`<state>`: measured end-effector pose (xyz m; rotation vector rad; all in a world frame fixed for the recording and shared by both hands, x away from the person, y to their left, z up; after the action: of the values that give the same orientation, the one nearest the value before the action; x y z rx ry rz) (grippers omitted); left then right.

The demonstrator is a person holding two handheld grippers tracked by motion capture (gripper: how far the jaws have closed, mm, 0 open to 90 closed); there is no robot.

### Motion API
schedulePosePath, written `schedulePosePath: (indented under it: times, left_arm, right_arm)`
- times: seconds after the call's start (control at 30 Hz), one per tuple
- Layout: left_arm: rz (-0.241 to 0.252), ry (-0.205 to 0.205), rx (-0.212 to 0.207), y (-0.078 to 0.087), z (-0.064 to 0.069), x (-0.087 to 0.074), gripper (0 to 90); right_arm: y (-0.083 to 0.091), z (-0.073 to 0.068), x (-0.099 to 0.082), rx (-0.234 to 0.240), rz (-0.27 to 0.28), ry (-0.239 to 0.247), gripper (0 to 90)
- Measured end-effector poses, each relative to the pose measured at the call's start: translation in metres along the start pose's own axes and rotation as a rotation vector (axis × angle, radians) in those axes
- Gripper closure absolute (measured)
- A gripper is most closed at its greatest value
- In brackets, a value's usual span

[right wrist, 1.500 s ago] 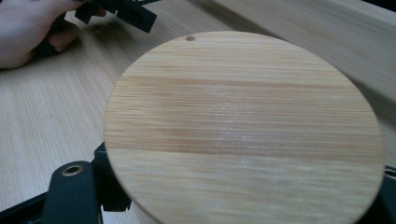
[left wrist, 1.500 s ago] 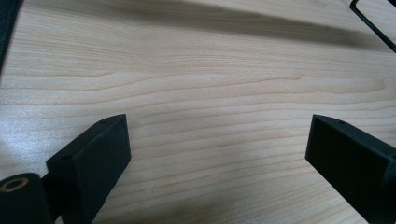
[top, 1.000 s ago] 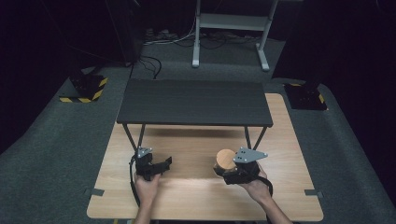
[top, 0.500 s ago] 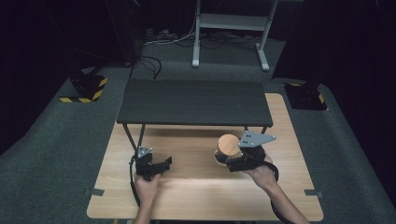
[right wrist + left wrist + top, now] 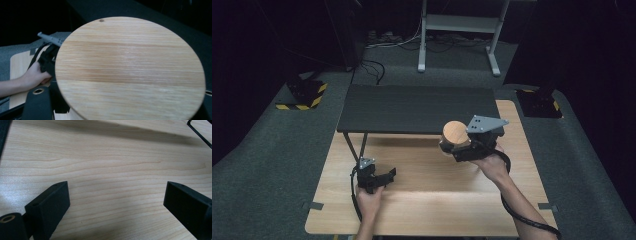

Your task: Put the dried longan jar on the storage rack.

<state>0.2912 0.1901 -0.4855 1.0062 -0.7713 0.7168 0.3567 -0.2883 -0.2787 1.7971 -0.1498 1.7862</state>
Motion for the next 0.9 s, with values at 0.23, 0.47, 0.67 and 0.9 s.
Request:
schedulePosePath:
  times: [0.23,0.47,0.67,0.9]
  left_arm:
    - [-0.001,-0.002,0.002,0.0,0.0,0.0,6.8]
    - [0.001,0.001,0.0,-0.001,0.0,0.0,6.8]
    - [0.002,0.004,-0.002,-0.001,-0.001,0.0,6.8]
    - [0.002,0.005,-0.001,-0.001,-0.001,0.0,6.8]
  right_arm:
    - [-0.016,0.008,0.018,-0.036,0.005,-0.016,25.0]
    - [-0.038,0.016,0.037,-0.083,-0.031,-0.044,25.1]
    - [-0.056,0.022,0.047,-0.116,-0.072,-0.065,25.1]
    - [-0.067,0.027,0.049,-0.132,-0.1,-0.084,25.1]
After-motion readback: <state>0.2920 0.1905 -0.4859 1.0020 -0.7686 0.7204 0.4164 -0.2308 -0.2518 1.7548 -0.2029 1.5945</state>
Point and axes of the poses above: each handheld gripper's, and its own axes: y roughly backward along the jaws, x roughly out of its top, z roughly to its right, the point moved 2 cm from there along -y, roughly forward along the jaws, and after that the axes turned 8 degrees about z, right-handed, at the moved point
